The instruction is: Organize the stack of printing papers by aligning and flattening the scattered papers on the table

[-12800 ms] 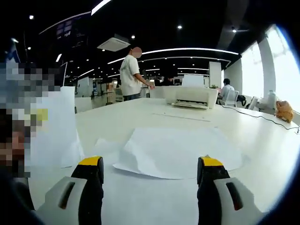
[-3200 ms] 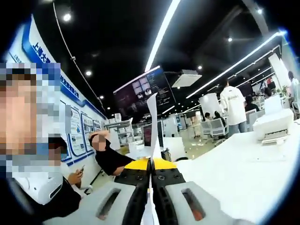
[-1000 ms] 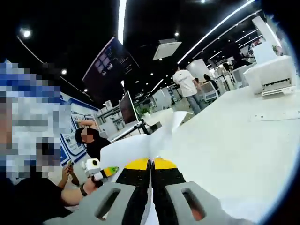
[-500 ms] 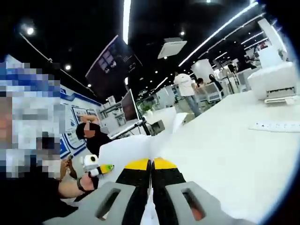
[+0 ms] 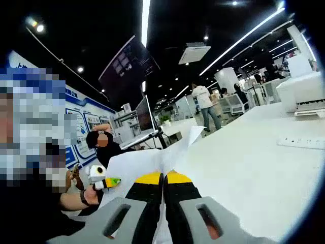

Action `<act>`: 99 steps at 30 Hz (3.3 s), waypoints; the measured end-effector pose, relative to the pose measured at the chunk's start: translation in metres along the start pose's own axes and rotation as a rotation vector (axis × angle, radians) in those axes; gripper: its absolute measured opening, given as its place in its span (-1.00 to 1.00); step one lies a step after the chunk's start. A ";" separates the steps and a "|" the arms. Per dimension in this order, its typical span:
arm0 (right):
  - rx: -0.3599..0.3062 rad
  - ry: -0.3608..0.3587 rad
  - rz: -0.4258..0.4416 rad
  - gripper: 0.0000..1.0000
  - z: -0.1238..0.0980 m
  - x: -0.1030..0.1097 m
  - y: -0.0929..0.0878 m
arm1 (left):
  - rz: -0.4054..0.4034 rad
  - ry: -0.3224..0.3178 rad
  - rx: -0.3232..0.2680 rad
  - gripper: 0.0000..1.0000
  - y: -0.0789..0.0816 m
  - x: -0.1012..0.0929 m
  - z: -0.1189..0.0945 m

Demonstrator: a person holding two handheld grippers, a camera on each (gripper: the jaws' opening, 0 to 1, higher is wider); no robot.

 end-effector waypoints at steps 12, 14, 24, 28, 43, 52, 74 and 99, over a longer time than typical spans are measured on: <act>0.009 0.061 0.029 -1.00 0.020 -0.004 0.002 | -0.012 -0.011 0.004 -0.68 0.000 -0.001 0.000; 0.023 0.066 0.023 -1.00 0.025 -0.004 0.001 | -0.014 -0.013 0.004 -0.66 0.000 -0.001 0.000; 0.103 0.094 -0.010 -1.00 0.026 -0.010 -0.001 | -0.032 -0.022 -0.002 -0.62 0.001 0.000 0.000; 0.148 0.119 -0.058 -1.00 0.031 0.000 -0.006 | -0.037 -0.024 0.000 -0.58 0.001 -0.001 0.000; 0.269 0.159 -0.164 -1.00 0.066 0.020 -0.017 | -0.052 -0.038 -0.003 -0.48 0.000 -0.003 0.001; 0.286 0.152 -0.171 -1.00 0.085 0.024 -0.024 | -0.011 -0.049 0.015 -0.51 -0.002 -0.005 0.002; 0.248 0.100 -0.162 -0.92 0.085 0.037 -0.016 | 0.057 -0.027 -0.006 -0.86 0.001 -0.005 0.001; -0.052 0.170 0.074 -0.30 0.057 0.048 0.011 | 0.047 -0.024 0.005 -0.88 0.000 -0.005 0.001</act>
Point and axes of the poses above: the point that each gripper's makers call its tool centre point, and the gripper's own axes: z roughly forward along the fingers, x roughly to its left, y roughly out of its top, the point moved 9 cm from there along -z, roughly backward along the fingers, and after that the axes turned 12 degrees about z, right-handed, at the moved point
